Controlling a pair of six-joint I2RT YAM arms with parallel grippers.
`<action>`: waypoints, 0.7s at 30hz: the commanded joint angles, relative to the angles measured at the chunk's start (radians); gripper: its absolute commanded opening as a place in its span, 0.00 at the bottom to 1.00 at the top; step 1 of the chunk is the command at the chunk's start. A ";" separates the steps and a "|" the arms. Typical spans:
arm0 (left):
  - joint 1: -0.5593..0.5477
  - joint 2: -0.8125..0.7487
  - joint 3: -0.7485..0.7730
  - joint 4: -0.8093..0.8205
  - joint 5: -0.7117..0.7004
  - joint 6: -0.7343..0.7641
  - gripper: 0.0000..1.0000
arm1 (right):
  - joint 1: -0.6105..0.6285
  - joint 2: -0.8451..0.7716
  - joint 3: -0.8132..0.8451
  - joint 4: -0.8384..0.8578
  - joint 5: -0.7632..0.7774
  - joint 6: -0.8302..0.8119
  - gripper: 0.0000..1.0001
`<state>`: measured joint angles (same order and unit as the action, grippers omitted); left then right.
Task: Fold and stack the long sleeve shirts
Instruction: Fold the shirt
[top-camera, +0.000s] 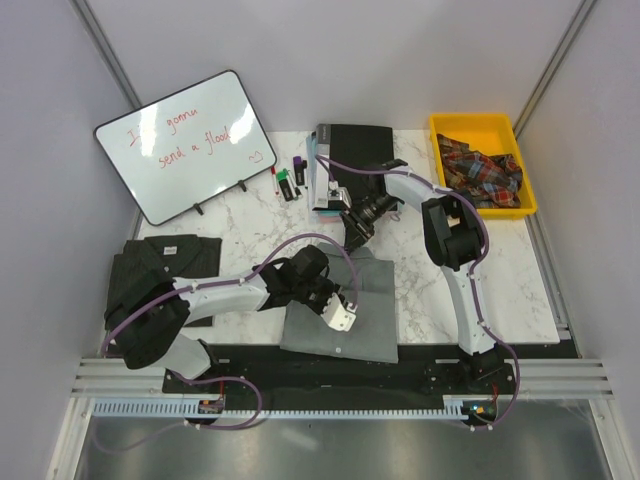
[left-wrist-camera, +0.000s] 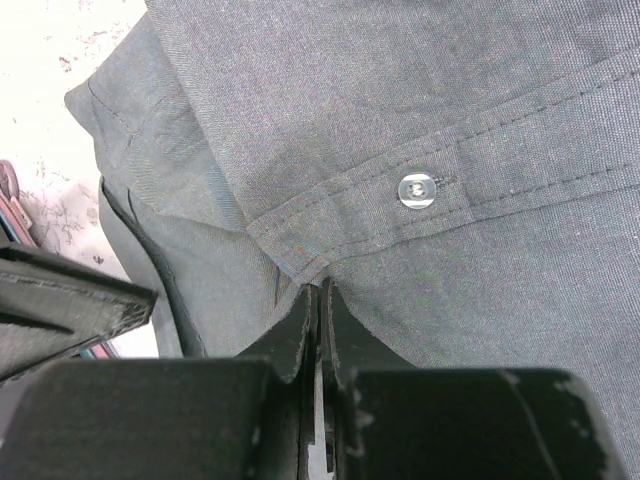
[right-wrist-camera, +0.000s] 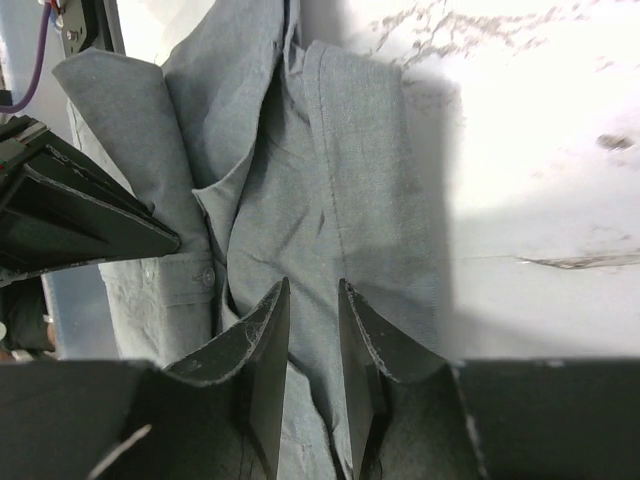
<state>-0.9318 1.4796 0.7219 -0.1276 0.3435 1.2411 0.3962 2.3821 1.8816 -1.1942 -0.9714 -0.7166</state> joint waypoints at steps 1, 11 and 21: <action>-0.005 0.013 -0.006 -0.001 0.038 0.043 0.02 | -0.005 0.017 0.057 -0.016 -0.017 -0.049 0.34; -0.004 -0.051 0.085 -0.075 0.066 -0.026 0.02 | 0.006 0.084 -0.016 -0.013 0.043 -0.099 0.32; 0.054 -0.010 0.244 -0.103 0.046 -0.008 0.02 | 0.006 0.085 -0.041 -0.021 0.045 -0.125 0.30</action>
<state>-0.9134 1.4464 0.8776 -0.2401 0.3721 1.2354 0.3954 2.4348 1.8759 -1.2243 -0.9752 -0.7670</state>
